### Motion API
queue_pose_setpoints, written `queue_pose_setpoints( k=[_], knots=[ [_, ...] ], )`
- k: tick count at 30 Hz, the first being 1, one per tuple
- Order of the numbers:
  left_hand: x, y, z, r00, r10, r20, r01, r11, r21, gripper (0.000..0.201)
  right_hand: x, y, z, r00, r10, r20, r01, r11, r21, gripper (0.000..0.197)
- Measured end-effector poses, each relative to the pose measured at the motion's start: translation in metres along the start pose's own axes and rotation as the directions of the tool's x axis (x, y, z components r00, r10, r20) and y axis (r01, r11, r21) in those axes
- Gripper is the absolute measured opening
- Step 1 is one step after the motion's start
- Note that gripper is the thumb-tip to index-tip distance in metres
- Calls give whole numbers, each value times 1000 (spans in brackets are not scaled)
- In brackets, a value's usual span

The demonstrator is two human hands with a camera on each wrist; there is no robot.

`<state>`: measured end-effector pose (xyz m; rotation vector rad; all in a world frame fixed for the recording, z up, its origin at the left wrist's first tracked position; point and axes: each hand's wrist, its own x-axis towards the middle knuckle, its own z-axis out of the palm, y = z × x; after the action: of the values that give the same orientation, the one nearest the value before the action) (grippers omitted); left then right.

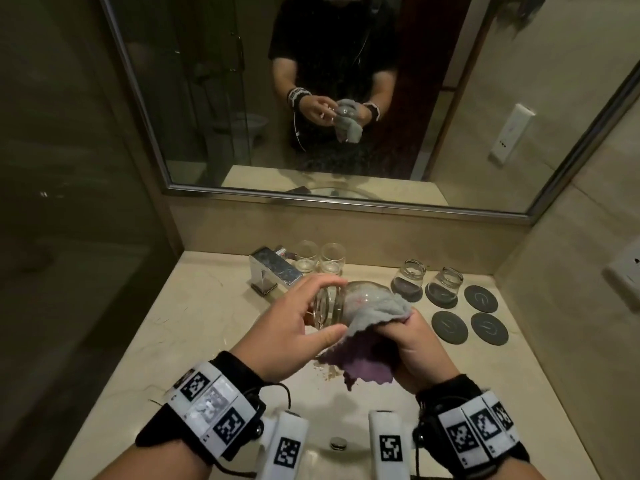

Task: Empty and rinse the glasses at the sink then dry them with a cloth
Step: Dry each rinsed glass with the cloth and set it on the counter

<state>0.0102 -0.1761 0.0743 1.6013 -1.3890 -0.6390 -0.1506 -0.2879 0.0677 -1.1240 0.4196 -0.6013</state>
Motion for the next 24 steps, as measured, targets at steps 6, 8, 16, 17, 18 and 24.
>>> queue_pose_setpoints(
  k=[6, 8, 16, 17, 18, 24],
  knots=[
    [-5, -6, -5, 973, -227, 34, 226, 922, -314, 54, 0, 5, 9, 999, 2, -34, -6, 992, -126, 22],
    [-6, -5, -7, 968, -250, 30, 241, 889, -390, 49, -4, 3, 15, 998, -36, -51, 25, 979, -205, 27],
    [-6, 0, -18, 970, -243, 10, 217, 843, -493, 54, -7, 6, 19, 969, -176, -174, 117, 945, -304, 64],
    [-6, -1, -18, 974, -223, 34, 211, 850, -483, 53, -5, 6, 17, 976, -151, -158, 101, 952, -288, 68],
    [-7, -3, -18, 981, -188, 55, 192, 875, -445, 53, -3, 5, 17, 985, -121, -124, 88, 966, -244, 70],
    [-10, -7, -15, 997, -51, 60, 65, 968, -241, 62, 1, 7, 16, 994, -103, -46, 99, 990, -101, 60]
  ],
)
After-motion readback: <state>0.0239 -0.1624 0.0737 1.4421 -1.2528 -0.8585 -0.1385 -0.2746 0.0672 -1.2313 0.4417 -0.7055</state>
